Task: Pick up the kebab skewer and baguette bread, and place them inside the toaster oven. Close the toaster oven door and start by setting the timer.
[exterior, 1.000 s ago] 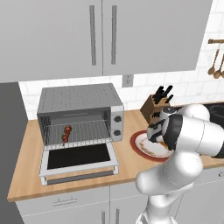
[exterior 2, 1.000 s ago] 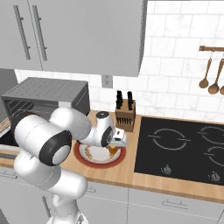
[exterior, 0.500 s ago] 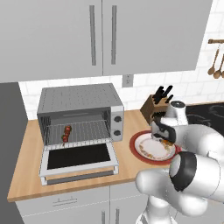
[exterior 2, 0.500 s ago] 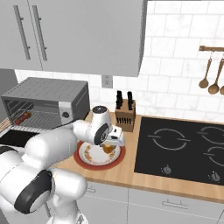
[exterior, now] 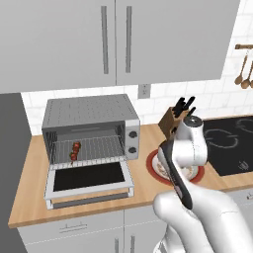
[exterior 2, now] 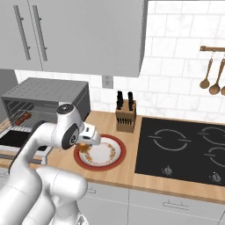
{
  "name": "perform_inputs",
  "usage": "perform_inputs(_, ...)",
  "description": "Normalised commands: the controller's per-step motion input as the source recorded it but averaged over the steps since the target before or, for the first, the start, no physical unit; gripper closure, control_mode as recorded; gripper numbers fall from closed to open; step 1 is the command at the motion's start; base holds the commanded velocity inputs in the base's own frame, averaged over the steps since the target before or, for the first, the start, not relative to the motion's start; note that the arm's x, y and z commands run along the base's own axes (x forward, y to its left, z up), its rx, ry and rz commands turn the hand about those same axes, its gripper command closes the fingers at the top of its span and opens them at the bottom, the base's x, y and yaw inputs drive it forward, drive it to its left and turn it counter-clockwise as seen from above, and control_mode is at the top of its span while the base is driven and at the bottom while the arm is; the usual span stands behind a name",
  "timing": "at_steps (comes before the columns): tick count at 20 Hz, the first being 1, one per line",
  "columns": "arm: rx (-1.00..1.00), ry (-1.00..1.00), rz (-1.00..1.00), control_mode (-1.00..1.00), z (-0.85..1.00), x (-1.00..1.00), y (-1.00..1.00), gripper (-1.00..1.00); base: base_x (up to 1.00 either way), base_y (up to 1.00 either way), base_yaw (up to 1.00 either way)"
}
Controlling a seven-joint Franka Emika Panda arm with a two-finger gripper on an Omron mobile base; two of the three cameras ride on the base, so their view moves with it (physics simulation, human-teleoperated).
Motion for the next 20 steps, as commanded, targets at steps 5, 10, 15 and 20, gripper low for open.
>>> perform_inputs(5,-0.03,-0.02,0.0,-1.0,0.52,0.0,1.0,1.0,0.0,0.0,0.0)
perform_inputs(10,0.0,0.01,0.0,-1.0,0.38,0.01,1.0,1.0,0.0,0.0,0.0)
perform_inputs(15,0.0,0.01,0.0,-1.0,0.3,0.15,1.0,1.0,0.0,0.0,0.0)
perform_inputs(20,0.0,0.12,0.0,-1.0,0.13,0.23,0.92,1.0,0.0,0.0,0.0)
